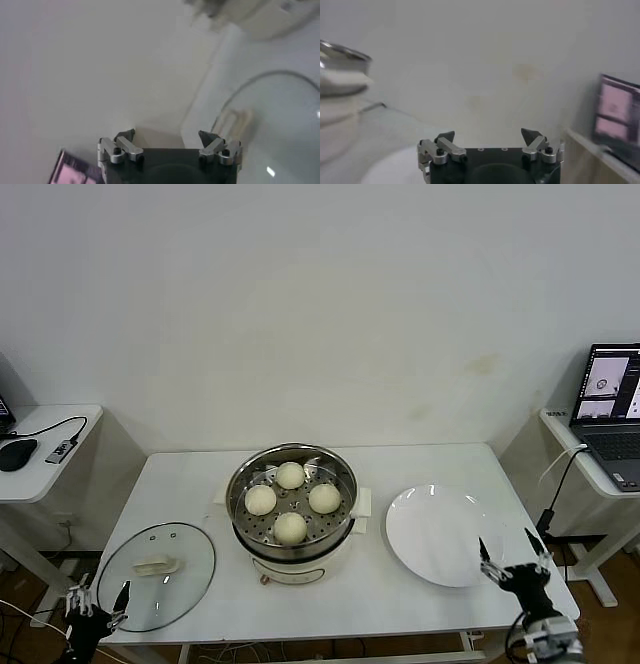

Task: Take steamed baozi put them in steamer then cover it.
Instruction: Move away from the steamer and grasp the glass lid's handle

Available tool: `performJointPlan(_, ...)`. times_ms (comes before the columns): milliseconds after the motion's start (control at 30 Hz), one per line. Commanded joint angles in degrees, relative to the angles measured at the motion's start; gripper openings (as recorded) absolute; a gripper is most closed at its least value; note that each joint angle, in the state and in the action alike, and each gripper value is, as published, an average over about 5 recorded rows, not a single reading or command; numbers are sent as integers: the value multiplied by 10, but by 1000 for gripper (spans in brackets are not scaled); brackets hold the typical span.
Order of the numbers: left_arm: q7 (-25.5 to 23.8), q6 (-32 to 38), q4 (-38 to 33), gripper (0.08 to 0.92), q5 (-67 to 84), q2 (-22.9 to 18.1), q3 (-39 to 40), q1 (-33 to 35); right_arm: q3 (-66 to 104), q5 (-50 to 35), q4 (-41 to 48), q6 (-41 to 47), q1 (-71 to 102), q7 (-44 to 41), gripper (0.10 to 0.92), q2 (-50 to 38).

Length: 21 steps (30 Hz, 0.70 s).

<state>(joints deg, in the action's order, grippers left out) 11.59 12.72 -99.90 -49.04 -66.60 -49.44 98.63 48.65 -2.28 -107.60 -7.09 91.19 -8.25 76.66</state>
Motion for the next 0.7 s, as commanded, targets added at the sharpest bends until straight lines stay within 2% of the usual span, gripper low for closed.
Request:
performJointPlan(33, -13, -1, 84, 823, -138, 40, 31, -73, 41, 12, 9, -22, 43, 17, 823, 37)
performJointPlan(700, -23, -18, 160, 823, -151, 58, 104, -191, 34, 13, 2, -36, 44, 28, 823, 49)
